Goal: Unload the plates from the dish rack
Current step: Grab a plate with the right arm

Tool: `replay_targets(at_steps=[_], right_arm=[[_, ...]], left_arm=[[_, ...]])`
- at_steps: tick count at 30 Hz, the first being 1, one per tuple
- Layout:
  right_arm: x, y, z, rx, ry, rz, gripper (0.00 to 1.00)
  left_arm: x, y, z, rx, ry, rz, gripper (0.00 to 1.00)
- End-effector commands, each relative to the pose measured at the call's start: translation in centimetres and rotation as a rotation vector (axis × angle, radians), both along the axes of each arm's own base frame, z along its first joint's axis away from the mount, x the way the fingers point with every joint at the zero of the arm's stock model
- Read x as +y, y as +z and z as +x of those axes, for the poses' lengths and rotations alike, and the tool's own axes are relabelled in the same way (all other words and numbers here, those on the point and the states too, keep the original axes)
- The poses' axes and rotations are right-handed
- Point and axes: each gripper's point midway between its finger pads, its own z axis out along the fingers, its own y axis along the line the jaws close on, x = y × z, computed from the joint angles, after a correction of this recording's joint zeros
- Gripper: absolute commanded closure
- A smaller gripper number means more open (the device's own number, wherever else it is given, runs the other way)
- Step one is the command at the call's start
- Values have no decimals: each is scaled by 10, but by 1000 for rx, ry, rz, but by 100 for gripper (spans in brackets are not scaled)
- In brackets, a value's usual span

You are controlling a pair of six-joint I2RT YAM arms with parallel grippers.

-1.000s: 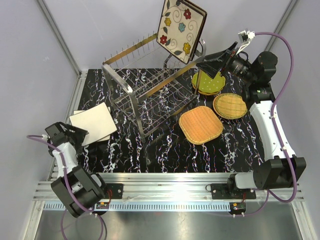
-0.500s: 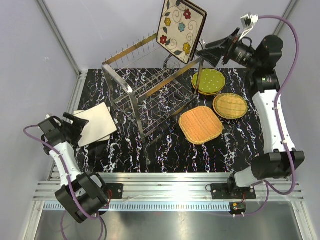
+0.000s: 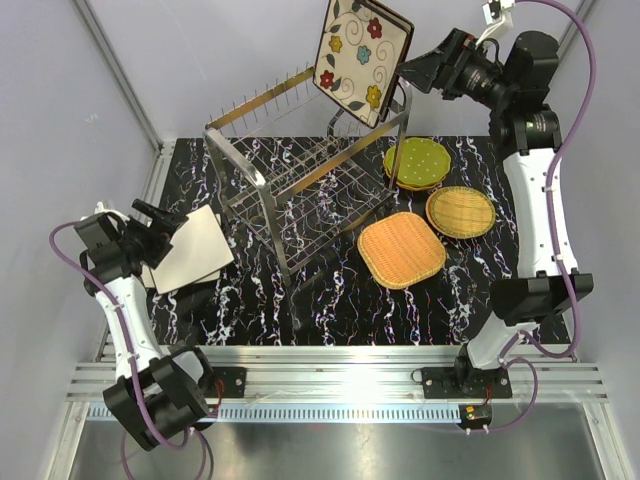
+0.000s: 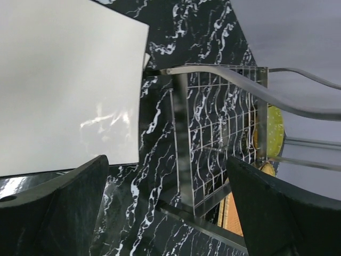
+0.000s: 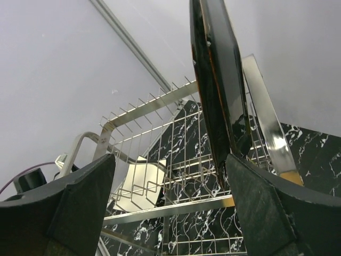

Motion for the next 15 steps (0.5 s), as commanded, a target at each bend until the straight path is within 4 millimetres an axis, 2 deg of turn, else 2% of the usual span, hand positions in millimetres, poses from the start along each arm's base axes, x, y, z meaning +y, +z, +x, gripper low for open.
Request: replay_targets(at_steps=[1,8,15], right_arm=[[6,5,2,8,-34,-6,9],[22,-2,4,4,-29,-29,16],[28,-5,12,-12,-42,-52,18]], left_arm=[[-10,39,13,-101,-49,-8,5],[-27,67,21,-162,-88,-8,4],[-29,78,23,-185,-96,-1,4]])
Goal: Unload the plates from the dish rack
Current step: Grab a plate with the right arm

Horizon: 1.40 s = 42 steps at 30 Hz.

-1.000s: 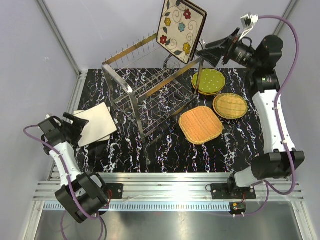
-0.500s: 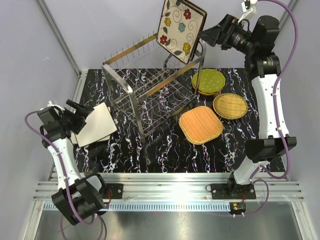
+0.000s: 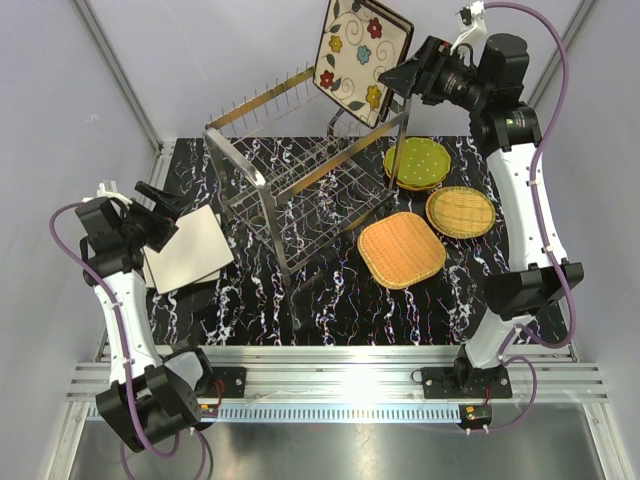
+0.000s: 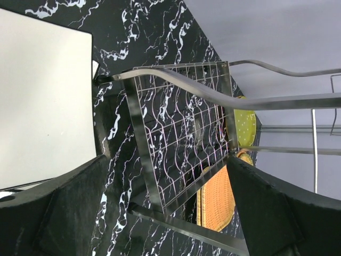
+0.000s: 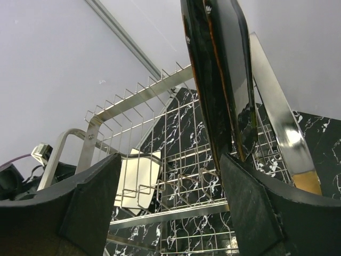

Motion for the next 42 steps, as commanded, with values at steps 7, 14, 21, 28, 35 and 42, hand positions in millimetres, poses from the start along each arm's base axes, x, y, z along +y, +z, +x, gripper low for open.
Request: replay_targets(at_steps=[7,14,21,28,35,42], right_arm=[[8,17,8,-88,-21,-22,20],[11,16,13,-106,-41,-39,21],[13,12,27,-141,-118,-94,22],[19,-5,44,-175,-230,-196,27],[22,-8,52,-287,-274,-257,33],[21,-21,61,-342,-300,-313,37]], left_arm=[[-4,31,5,-91,-22,8,4],[-5,31,5,-90,-21,6,4],[-4,33,5,-95,-19,6,3],[-4,34,5,-95,-17,6,3],[-4,32,4,-92,-16,6,3],[-4,35,4,-97,-19,6,2]])
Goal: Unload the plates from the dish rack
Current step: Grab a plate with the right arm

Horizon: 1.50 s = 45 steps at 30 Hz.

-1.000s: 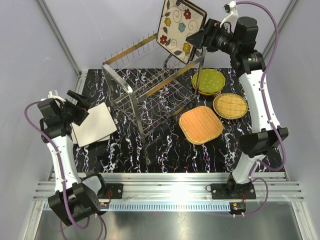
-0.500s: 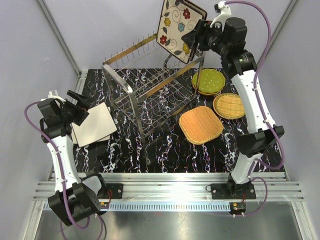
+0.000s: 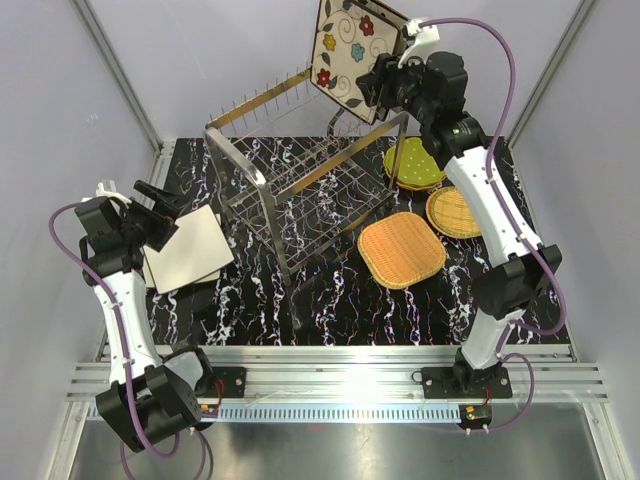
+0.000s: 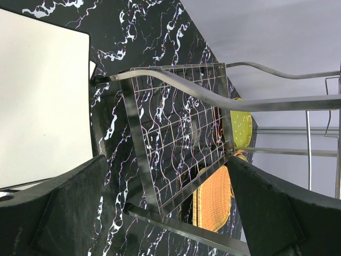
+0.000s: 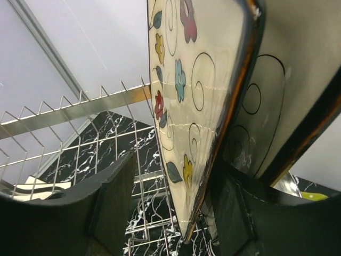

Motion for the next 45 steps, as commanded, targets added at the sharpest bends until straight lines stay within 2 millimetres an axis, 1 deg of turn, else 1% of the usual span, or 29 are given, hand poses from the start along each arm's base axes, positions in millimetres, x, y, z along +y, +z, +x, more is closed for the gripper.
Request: replay_targets(at_steps=[1,4,7,8,9,10,11,13,14,15,17,18,20,22,24,25,26,28,29,30,31,32,34,35,37,38,40,43,45], right_arm=[[-14,11,10,-99,-76,-38,37],[-13,11,13,-126,-77,-43,38],[-14,12,15,-157,-82,-39,43],[-14,12,16,-171,-86,-36,47],[-14,10,15,-167,-88,-42,50],[-15,16,16,-199,-91,-32,51],[-14,16,17,-208,-93,-28,56],[-15,19,17,-221,-95,-21,62],[-15,16,17,-220,-95,-21,64],[-15,17,17,-227,-97,-18,70],[-16,18,16,-243,-100,-13,75],[-16,21,14,-250,-100,-8,81],[-18,26,12,-281,-104,-24,87],[-20,33,9,-306,-103,-17,92],[-20,48,1,-351,-90,-4,95],[-20,55,-3,-368,-85,3,100],[-20,67,-8,-399,-75,10,100],[-21,80,-13,-435,-72,20,100],[-22,92,-17,-465,-71,31,100],[-23,100,-21,-485,-69,36,100],[-24,107,-23,-501,-69,44,100],[-28,119,-27,-525,-73,56,100],[-30,130,-30,-540,-73,80,100],[-33,140,-33,-560,-76,90,100],[-36,148,-34,-563,-73,118,100],[-38,157,-39,-581,-72,130,100],[-41,168,-43,-594,-66,151,100],[-44,175,-45,-595,-58,173,100],[-46,183,-48,-604,-54,193,100]], left_arm=[[-4,29,3,-86,-26,20,2],[-5,29,2,-84,-28,18,2],[-4,29,2,-84,-26,22,2],[-4,30,2,-85,-25,23,2],[-4,29,2,-81,-25,23,2],[-4,30,1,-81,-26,24,2],[-4,30,1,-80,-25,24,2],[-5,30,1,-79,-28,23,2],[-5,30,1,-80,-25,25,2],[-4,30,1,-78,-25,25,2],[-5,32,1,-82,-27,26,2],[-4,34,1,-81,-25,26,1],[-4,35,1,-82,-24,29,1],[-5,38,1,-86,-29,29,1],[-6,41,2,-90,-33,30,1],[-6,43,2,-95,-36,32,1],[-7,48,3,-105,-41,34,1],[-8,52,3,-112,-39,33,1],[-8,55,4,-117,-41,36,1],[-10,61,4,-129,-47,40,1],[-10,63,4,-131,-50,40,1],[-11,65,5,-136,-50,40,1],[-13,73,5,-151,-56,42,1],[-14,76,5,-158,-57,44,1],[-17,83,5,-174,-65,43,1],[-18,86,5,-185,-68,47,1],[-19,92,5,-196,-68,47,1],[-21,100,4,-213,-72,48,1],[-23,106,4,-230,-74,48,1]])
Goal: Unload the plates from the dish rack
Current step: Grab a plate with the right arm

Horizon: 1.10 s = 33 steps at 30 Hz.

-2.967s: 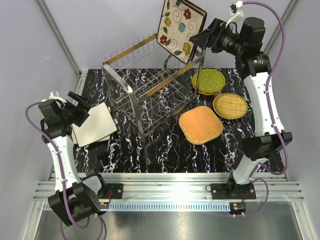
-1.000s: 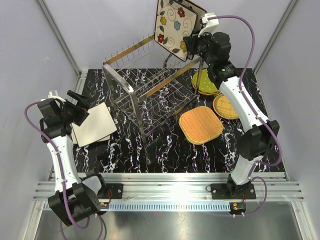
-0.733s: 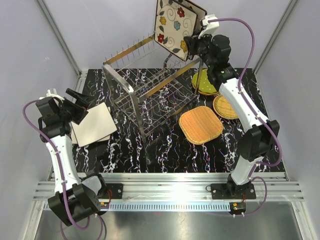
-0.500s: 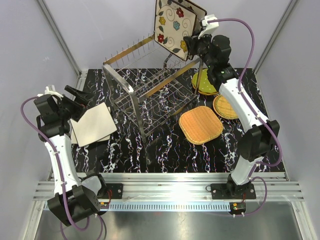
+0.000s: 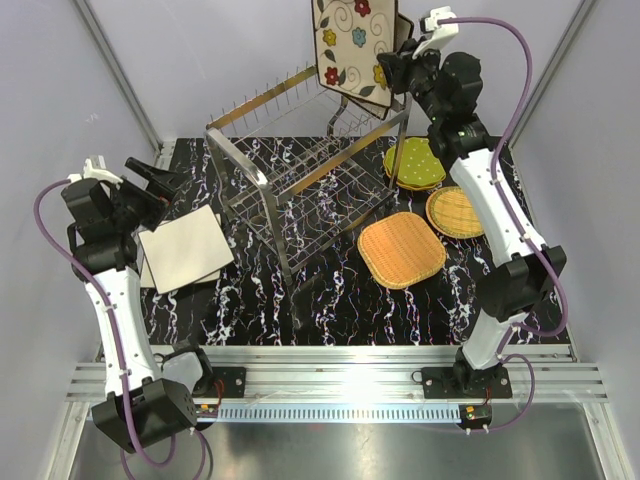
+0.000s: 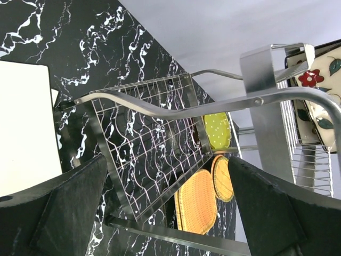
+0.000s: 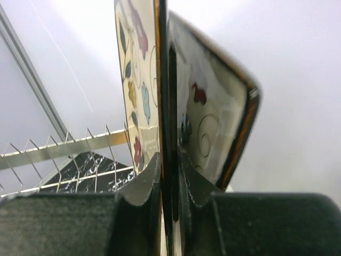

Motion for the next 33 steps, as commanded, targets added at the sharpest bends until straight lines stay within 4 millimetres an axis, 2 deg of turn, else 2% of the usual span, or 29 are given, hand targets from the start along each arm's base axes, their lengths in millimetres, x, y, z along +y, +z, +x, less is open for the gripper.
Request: replay_targets(at_steps=[1,8,15,21,25,33], right_arm=[[-26,144,-59,-374,19,175,100],[-34,169,-70,-387,50,244,100],[-41,172,-66,-320,93,344,100],[-50,185,-69,-272,144,463,100],[-49,191,-76,-244,194,531,100],[-39,193,-88,-149,317,644,100]], left_arm=[[-10,39,-2,-107,-36,12,1],[-16,70,-5,-189,-46,21,1],[-24,96,-11,-265,-62,9,1],[-32,123,-18,-346,-82,-11,1],[-39,144,-23,-417,-107,-12,1],[-55,174,-31,-504,-160,-7,1]])
